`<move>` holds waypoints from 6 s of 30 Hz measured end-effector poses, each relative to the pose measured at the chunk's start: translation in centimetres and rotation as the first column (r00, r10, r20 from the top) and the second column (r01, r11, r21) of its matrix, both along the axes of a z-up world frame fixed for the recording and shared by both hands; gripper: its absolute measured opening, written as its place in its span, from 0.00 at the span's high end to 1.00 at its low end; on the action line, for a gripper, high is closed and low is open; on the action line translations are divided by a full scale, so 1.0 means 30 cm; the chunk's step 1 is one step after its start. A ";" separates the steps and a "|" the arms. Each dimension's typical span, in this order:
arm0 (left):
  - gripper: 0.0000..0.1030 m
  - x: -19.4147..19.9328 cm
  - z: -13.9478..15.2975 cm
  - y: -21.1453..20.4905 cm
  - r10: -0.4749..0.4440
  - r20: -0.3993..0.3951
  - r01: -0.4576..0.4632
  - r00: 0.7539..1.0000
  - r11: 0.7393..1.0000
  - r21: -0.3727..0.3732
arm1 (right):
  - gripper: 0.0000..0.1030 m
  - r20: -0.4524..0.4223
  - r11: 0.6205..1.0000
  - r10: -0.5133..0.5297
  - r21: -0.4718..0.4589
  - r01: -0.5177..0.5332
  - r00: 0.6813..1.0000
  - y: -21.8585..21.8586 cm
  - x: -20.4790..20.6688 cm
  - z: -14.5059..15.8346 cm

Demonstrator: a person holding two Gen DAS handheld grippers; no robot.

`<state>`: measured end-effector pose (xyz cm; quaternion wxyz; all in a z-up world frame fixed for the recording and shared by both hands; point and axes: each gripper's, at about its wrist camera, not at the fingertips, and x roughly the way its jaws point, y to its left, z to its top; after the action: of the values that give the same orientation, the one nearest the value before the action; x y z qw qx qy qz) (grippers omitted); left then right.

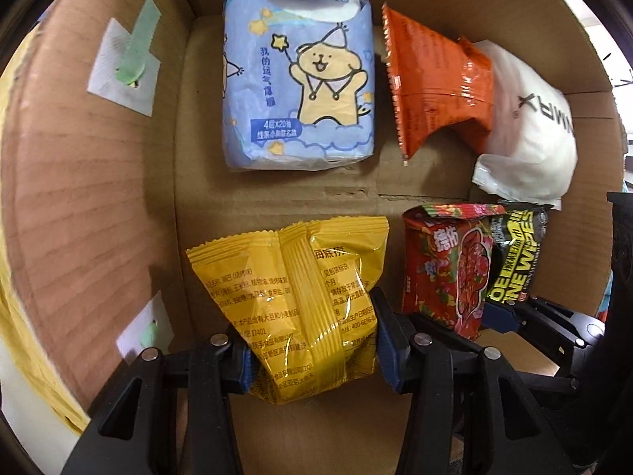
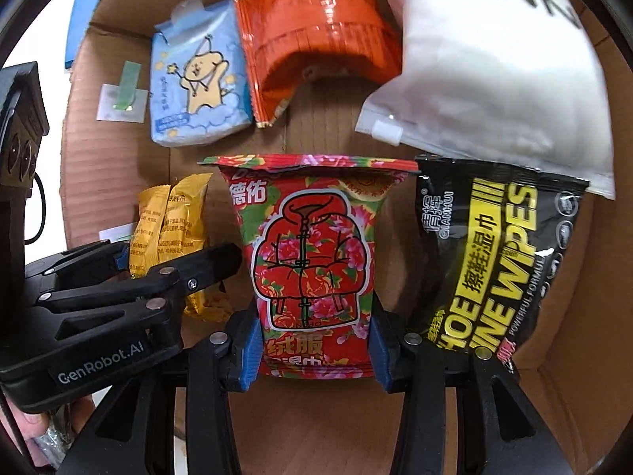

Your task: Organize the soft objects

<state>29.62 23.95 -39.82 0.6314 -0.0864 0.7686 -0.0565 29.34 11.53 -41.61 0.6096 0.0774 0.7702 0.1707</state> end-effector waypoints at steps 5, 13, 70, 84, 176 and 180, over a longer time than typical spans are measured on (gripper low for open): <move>0.56 0.019 -0.033 0.013 -0.006 -0.024 0.006 1.000 1.000 0.001 | 0.53 -0.013 1.000 0.013 -0.021 -0.014 1.000 0.012 0.019 -0.044; 0.51 0.023 -0.093 0.058 0.006 -0.090 -0.006 0.996 1.000 -0.002 | 0.52 -0.035 0.998 0.030 -0.047 -0.031 0.999 0.056 0.054 -0.089; 0.00 -0.119 0.436 -0.055 0.045 0.341 -0.101 0.939 0.983 0.150 | 0.00 0.348 0.967 -0.006 -0.238 0.095 0.937 -0.247 -0.080 0.483; 0.00 -0.396 0.884 -0.166 0.029 0.565 -0.147 0.824 0.975 0.165 | 0.00 0.522 0.984 -0.026 -0.135 0.113 0.853 -0.368 -0.398 0.943; 0.00 -0.792 1.328 -0.311 0.039 0.686 -0.169 0.727 0.978 0.124 | 0.00 0.736 0.962 -0.094 -0.105 0.251 0.671 -0.599 -0.834 1.492; 0.00 -0.794 1.330 -0.313 0.038 0.690 -0.169 0.723 0.978 0.124 | 0.00 0.738 0.961 -0.098 -0.105 0.257 0.668 -0.597 -0.835 1.496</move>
<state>5.80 14.57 0.08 0.8770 -0.0459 0.4779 0.0200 4.30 -6.39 3.27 0.8825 0.0170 0.4675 0.0486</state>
